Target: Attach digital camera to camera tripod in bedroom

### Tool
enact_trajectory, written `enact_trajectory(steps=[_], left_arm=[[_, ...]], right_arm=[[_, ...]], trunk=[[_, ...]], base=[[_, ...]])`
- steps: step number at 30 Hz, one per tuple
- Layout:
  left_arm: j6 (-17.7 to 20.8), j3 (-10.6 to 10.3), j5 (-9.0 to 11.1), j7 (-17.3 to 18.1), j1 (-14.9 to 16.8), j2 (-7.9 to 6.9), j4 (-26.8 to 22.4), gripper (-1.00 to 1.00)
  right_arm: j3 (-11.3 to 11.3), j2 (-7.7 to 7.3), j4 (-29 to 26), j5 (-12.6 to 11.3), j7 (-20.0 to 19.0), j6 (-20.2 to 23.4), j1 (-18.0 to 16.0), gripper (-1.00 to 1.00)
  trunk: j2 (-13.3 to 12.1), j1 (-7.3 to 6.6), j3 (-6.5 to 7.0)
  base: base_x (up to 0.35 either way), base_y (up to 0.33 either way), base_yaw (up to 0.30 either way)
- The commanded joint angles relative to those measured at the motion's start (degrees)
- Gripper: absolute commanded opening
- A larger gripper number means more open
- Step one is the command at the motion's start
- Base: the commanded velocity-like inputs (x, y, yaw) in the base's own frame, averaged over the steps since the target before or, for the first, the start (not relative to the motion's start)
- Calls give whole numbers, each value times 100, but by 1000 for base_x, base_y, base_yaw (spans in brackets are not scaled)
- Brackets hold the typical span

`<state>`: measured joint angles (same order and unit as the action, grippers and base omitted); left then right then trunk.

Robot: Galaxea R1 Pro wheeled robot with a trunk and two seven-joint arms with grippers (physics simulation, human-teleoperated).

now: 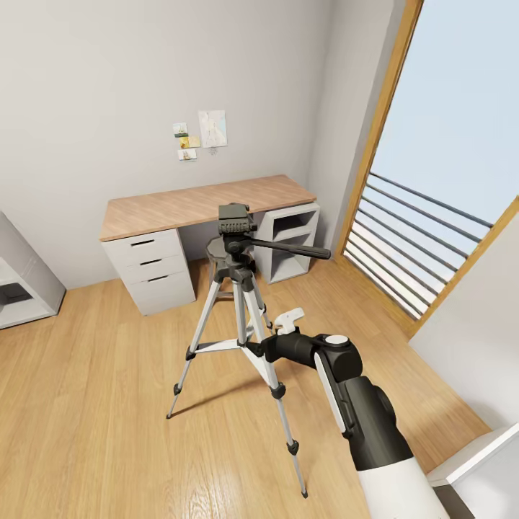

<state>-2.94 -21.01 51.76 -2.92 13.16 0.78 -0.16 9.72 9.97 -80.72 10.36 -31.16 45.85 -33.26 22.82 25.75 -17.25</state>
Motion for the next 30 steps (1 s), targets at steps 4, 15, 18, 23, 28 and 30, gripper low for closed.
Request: enact_trajectory(steps=[4,15,18,23,28,30], left_arm=[[-14,-45,39,-24,2,2,-1,-100],[-14,-45,41,-24,2,2,-1,-100],[-14,-44,39,-24,2,2,-1,-100],[-14,-44,36,-24,2,2,-1,-100],[-14,-45,41,-24,2,2,-1,-100],[-14,-47,38,-23,2,2,-1,-100]], right_arm=[[-7,2,67,49,37,-190,-60,100],[-8,2,979,19,306,-439,-542,100],[-3,2,1005,19,309,-442,-555,100],[9,2,1063,17,319,-564,-588,100],[6,2,1182,-1,327,-775,-739,100],[3,2,1346,-5,328,-865,-860,100]], trunk=[[10,3,-10],[10,3,-10],[10,3,-10],[10,3,-10],[10,3,-10],[10,3,-10]], base=[[0,0,0],[0,0,0],[0,0,0],[0,0,0],[0,0,0],[0,0,0]])
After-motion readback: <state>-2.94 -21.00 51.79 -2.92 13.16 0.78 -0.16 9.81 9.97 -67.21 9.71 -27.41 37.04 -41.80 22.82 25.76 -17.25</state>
